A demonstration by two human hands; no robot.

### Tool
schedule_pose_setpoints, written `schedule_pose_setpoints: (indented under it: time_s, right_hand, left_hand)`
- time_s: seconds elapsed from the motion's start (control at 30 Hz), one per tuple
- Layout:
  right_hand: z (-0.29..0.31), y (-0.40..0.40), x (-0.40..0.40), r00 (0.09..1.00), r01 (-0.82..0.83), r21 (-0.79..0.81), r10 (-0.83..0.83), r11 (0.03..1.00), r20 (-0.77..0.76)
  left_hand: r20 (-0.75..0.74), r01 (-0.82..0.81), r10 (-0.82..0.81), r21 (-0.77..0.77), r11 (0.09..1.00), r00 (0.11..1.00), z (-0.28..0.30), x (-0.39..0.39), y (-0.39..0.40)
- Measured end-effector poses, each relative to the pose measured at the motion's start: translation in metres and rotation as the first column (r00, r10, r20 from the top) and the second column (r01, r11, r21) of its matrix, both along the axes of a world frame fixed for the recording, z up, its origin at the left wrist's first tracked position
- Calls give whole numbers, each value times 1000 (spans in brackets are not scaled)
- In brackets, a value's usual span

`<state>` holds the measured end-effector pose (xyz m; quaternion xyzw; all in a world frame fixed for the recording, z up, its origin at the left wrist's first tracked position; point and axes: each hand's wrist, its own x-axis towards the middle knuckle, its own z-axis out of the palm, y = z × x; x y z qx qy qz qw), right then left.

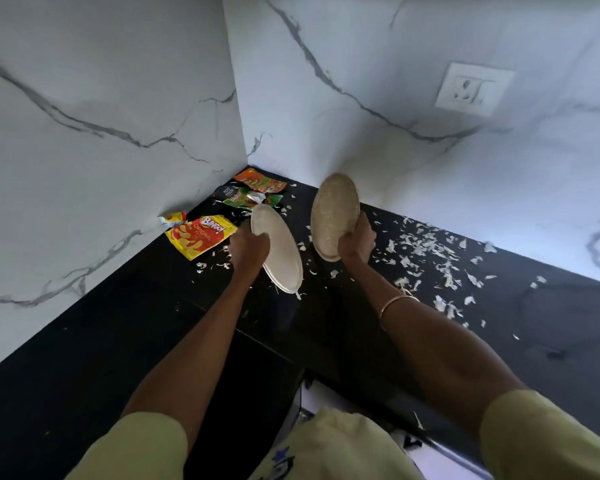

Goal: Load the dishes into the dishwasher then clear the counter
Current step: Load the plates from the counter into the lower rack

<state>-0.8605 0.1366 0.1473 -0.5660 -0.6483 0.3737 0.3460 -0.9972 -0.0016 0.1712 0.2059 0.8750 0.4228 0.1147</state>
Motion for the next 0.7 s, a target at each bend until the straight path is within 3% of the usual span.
schedule_pose_setpoints:
  time_s: [0.33, 0.53, 0.7]
  right_hand:
    - [22, -78, 145, 987, 161, 169, -162, 972, -5]
    - [27, -128, 225, 970, 235, 139, -241, 962, 25]
    - [29, -185, 298, 978, 201, 124, -207, 972, 32]
  left_hand:
    - [-342, 299, -267, 43, 953, 901, 10, 114, -36]
    - [-385, 380, -345, 18, 925, 856, 8, 189, -77]
    - [-376, 371, -335, 25, 928, 864, 2, 254, -123]
